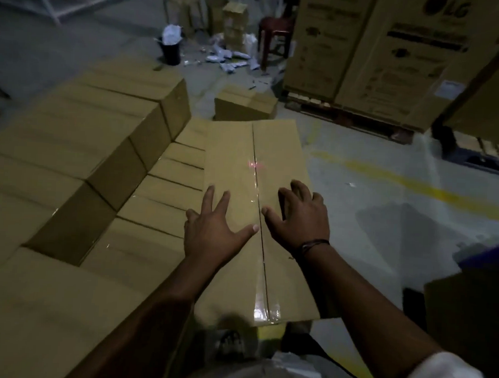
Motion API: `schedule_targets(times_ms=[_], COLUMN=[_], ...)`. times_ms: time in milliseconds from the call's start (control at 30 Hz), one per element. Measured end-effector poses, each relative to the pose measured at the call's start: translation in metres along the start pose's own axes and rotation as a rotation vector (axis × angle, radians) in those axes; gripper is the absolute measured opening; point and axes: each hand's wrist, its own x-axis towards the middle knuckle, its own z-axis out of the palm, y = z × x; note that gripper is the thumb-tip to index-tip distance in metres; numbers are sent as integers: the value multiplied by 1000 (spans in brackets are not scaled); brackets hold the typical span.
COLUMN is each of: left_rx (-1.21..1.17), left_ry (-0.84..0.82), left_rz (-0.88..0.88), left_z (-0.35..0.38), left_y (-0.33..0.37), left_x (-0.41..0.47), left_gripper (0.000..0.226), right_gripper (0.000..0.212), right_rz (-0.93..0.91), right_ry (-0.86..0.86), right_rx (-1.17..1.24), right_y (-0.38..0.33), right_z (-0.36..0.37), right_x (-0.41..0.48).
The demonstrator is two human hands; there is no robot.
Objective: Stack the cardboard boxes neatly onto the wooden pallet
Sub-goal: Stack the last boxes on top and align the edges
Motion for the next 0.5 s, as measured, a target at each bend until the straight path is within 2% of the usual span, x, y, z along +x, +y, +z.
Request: schedule_targets(times_ms=[300,500], left_rx=[-5,-90], left_ry=[106,187], left_rz=[-368,-605], left_z=[5,12], left_y=[-18,-19], left_x=[7,-3], left_gripper=[106,96], right_gripper=[64,61], right_rz=[-360,-635], right_ry=[-179,-292], right_rx=[81,138], right_y=[-33,-57], right_z=[43,57], right_x=[73,104])
